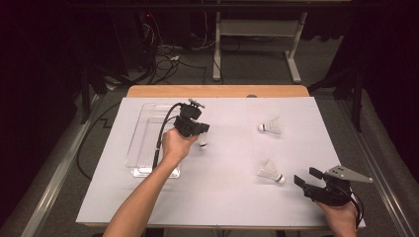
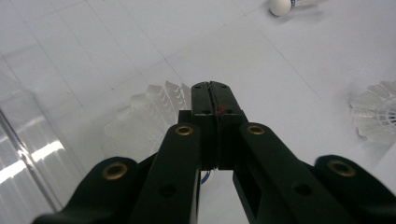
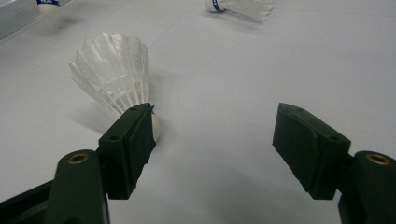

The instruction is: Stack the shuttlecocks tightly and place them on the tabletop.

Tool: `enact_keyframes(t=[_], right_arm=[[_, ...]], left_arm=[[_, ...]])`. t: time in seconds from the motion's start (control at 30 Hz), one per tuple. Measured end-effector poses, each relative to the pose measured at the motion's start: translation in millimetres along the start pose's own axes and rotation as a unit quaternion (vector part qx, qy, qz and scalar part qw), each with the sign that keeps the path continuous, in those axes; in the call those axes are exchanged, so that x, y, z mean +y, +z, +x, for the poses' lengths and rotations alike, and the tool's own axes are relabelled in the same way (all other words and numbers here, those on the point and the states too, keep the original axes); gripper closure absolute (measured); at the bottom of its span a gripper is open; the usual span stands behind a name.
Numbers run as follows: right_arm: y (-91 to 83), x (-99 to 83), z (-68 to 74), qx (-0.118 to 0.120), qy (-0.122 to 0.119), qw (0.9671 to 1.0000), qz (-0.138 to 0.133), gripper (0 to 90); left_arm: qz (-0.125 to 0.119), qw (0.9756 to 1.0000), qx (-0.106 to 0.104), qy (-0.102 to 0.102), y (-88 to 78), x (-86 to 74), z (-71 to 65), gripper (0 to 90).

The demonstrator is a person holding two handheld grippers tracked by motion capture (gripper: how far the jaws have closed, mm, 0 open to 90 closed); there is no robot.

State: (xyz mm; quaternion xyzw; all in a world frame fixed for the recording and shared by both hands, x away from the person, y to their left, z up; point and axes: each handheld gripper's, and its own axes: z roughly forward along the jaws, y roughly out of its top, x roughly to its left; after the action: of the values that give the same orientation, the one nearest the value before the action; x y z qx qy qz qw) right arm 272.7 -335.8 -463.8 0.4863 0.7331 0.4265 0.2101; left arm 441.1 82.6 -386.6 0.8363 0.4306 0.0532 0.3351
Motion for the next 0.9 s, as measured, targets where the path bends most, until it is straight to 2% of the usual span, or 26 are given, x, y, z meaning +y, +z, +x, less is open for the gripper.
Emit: enact_keyframes(t=[0.2,0.57,0.77,0.9], right_arm=[[0.0,-0.2,-0.2,0.000,0.001,1.0000,0.001,29.4],[0.6,-0.2,-0.4,0.002,-0.001,1.0000,0.003,29.4],[0.6,-0.3,-0.5,0.002,-0.001,1.0000,0.003,29.4],[0.4,-0.3,-0.3,0.003,-0.001,1.0000,0.002,29.4]], left_arm=[[0.001,0.9997,0.024,0.007,2.1,1.6,2.8,89.4],[0.008,0.9989,0.046,0.008,10.1,1.0,5.0,89.3],[0.027,0.9985,0.044,0.015,18.1,1.1,0.5,89.1],[0.028,0.9988,0.036,0.014,20.5,1.8,-3.4,88.9]])
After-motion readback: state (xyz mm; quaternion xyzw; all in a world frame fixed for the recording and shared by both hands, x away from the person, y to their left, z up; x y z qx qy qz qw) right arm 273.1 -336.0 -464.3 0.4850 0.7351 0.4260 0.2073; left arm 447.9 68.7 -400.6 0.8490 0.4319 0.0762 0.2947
